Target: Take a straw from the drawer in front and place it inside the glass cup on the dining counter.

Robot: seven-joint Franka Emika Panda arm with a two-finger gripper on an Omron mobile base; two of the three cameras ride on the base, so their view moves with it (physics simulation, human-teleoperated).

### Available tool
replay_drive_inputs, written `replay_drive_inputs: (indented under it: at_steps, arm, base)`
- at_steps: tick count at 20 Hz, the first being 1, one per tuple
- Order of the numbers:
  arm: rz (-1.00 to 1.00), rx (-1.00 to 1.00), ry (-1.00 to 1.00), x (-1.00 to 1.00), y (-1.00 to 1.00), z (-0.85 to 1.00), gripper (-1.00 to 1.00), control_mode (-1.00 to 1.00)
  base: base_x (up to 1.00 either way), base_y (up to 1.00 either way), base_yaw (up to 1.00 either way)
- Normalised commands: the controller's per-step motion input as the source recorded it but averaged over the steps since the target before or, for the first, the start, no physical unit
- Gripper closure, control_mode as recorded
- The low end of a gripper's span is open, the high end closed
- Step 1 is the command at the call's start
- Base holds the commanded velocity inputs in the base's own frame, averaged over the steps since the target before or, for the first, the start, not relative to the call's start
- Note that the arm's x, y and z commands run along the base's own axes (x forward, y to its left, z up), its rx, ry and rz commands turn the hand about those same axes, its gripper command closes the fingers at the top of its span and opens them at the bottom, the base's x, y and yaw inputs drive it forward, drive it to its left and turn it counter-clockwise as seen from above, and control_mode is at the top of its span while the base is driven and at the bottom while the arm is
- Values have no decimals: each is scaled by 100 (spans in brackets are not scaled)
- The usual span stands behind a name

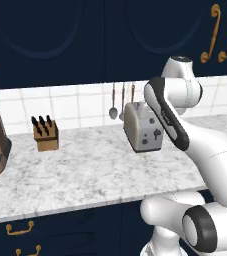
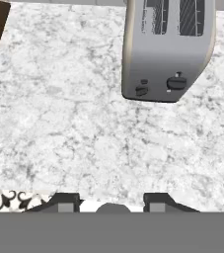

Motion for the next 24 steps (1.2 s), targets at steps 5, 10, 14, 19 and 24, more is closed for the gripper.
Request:
replay_drive_inputs:
  at_steps: [5, 10, 14, 19, 24]
  arm:
    - [0, 0, 0, 0, 0, 0, -100, 100]
    - [0, 0, 0, 0, 0, 0, -100, 100]
    - [0, 0, 0, 0, 0, 0, -100, 100]
    - [0, 0, 0, 0, 0, 0, -100, 100]
    - [0, 0, 0, 0, 0, 0, -100, 100]
  base:
    - [-51, 3, 0]
    - [-89, -36, 1]
    - [-13, -94, 35]
    - [0, -87, 57]
    - [0, -76, 64]
